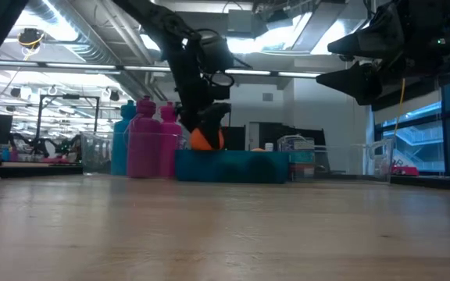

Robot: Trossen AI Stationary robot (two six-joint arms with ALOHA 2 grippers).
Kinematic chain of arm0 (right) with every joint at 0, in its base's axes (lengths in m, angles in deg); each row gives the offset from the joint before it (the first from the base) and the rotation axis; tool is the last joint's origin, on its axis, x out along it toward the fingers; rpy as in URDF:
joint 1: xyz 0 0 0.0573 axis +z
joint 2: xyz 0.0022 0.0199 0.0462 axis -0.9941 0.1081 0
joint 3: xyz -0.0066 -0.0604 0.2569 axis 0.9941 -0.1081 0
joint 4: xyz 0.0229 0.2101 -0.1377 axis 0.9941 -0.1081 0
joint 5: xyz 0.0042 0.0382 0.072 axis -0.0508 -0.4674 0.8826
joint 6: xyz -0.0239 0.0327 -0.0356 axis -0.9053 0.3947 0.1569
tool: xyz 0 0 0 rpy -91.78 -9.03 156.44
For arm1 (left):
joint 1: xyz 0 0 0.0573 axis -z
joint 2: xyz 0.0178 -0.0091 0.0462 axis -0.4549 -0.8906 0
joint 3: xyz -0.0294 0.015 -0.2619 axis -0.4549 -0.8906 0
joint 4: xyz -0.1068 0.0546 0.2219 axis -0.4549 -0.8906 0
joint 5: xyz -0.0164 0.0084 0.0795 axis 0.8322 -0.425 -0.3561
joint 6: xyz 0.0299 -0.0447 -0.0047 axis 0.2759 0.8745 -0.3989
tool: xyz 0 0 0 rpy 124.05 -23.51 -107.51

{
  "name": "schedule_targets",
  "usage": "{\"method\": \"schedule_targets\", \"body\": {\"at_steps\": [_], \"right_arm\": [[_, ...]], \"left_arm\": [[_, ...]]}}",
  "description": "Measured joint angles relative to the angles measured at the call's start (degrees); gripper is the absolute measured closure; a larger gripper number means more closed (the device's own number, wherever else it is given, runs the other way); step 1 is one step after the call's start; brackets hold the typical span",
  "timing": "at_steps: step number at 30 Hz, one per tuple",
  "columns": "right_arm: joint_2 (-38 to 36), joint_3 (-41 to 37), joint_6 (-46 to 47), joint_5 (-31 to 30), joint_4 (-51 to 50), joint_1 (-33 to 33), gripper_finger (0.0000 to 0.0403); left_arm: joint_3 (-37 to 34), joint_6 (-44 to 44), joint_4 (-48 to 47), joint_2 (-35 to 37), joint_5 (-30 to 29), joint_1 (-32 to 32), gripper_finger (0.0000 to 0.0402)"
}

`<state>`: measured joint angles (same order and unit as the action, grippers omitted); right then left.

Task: Pick & Place Food Item
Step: Put the orange into the blue bin

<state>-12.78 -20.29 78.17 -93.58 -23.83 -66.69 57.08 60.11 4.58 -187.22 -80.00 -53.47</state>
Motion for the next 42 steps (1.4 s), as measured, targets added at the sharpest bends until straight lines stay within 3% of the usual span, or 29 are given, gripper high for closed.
{"method": "schedule_targets", "body": {"at_steps": [17,42], "right_arm": [[0.0,0.0,0.0,-0.3,0.0,0.0,0.0021],[0.0,0.0,0.0,-0.5,-0.1,0.0,0.0021]], "left_arm": [[0.0,-2.4,0.8,-2.0,-2.8,0.0,0.0114],[0.0,0.6,-0.7,-2.0,-1.7,0.0,0.0046]]}}
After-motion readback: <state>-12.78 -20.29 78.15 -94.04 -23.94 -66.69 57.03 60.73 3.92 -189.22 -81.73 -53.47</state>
